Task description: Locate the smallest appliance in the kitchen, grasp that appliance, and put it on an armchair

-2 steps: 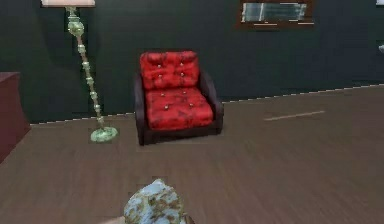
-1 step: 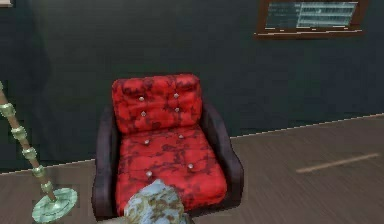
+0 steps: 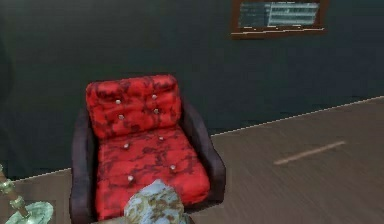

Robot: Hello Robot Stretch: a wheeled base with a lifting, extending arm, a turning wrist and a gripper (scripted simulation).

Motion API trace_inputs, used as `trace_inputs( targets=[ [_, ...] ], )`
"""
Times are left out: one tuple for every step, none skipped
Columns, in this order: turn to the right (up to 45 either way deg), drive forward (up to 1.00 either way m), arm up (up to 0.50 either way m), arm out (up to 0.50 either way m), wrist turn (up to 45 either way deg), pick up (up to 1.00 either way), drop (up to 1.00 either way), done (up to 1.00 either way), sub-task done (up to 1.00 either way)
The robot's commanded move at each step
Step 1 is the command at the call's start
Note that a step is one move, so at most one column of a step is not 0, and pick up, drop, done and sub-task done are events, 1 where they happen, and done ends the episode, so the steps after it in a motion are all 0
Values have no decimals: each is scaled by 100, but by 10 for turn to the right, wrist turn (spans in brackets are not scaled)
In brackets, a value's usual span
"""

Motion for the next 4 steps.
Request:
trace_inputs(
  targets=[
    [0, 20, 0, 0, 0, 0, 0, 0, 0],
    [-300, 0, 0, 0, 0, 0, 0, 0, 0],
    [240, 0, 0, 0, 0, 0, 0, 0, 0],
    [-180, 0, 0, 0, 0, 0, 0, 0, 0]
  ],
)
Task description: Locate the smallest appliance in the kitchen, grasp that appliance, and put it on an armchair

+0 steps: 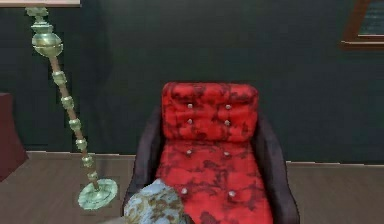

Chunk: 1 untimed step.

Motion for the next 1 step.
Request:
trace_inputs(
  targets=[
    [150, 0, 0, 0, 0, 0, 0, 0, 0]
  ],
)
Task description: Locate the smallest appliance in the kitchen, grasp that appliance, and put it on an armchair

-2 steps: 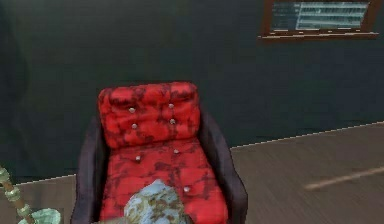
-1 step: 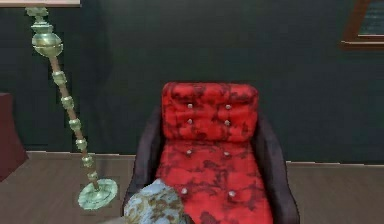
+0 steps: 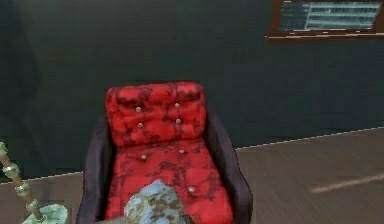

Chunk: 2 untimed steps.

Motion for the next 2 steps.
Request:
trace_inputs(
  targets=[
    [-150, 0, 0, 0, 0, 0, 0, 0, 0],
    [30, 0, 0, 0, 0, 0, 0, 0, 0]
  ],
)
